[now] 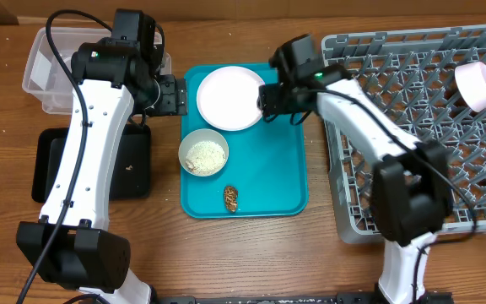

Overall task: Sort waste into correct bins and load items into the dishwasher
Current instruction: 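Reach the right gripper to the white plate rim and grasp it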

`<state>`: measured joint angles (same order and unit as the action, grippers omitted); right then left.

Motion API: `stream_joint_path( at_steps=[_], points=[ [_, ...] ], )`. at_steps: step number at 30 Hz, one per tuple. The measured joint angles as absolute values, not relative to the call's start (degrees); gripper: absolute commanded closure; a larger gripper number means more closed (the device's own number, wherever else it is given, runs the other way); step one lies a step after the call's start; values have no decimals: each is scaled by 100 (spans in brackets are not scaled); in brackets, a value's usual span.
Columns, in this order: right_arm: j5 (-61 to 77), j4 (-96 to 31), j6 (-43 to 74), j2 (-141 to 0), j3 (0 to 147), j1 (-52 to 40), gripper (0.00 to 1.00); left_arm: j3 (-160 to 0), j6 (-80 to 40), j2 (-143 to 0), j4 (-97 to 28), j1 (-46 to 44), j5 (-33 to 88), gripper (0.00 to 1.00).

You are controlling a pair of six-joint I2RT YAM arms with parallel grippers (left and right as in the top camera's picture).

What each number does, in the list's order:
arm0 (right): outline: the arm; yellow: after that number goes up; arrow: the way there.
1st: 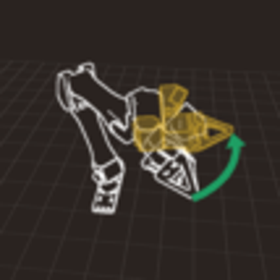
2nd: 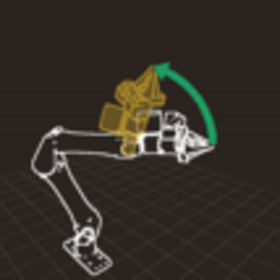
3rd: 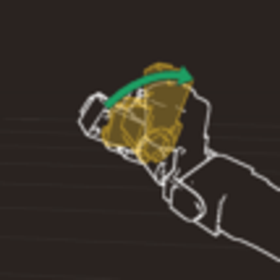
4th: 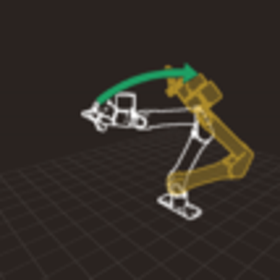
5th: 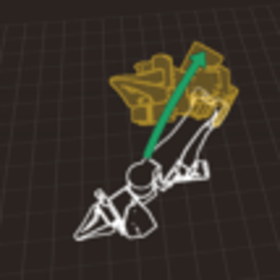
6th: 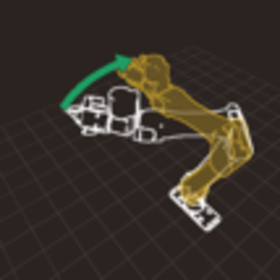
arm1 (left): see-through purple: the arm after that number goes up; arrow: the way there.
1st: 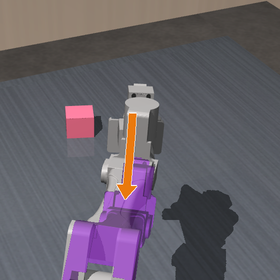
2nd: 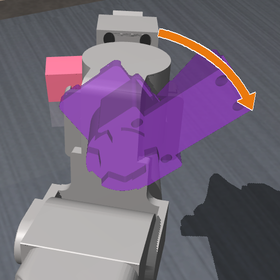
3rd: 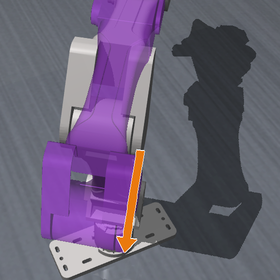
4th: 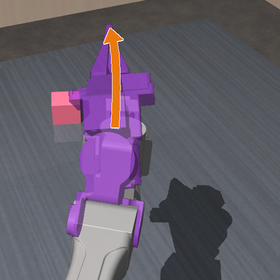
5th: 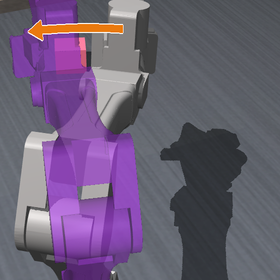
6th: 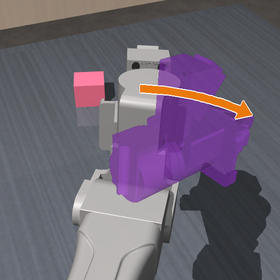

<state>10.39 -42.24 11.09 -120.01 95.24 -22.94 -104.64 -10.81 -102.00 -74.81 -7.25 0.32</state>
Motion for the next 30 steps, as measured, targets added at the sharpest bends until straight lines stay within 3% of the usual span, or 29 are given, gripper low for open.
stream_joint_path(
  at_steps=[10,23,30],
  points=[
    [701,-3804,2010,-12654,9524,-2373,35,-10464,-1081,-10200,-7481,-725,34,13],
    [279,-4292,2276,-12805,9585,-2364,95,-10464,-1081,-10200,-7478,-725,32,13],
    [318,-4515,2331,-12768,9651,-2263,96,-10464,-1081,-10200,-7467,-725,34,13]
  ],
)
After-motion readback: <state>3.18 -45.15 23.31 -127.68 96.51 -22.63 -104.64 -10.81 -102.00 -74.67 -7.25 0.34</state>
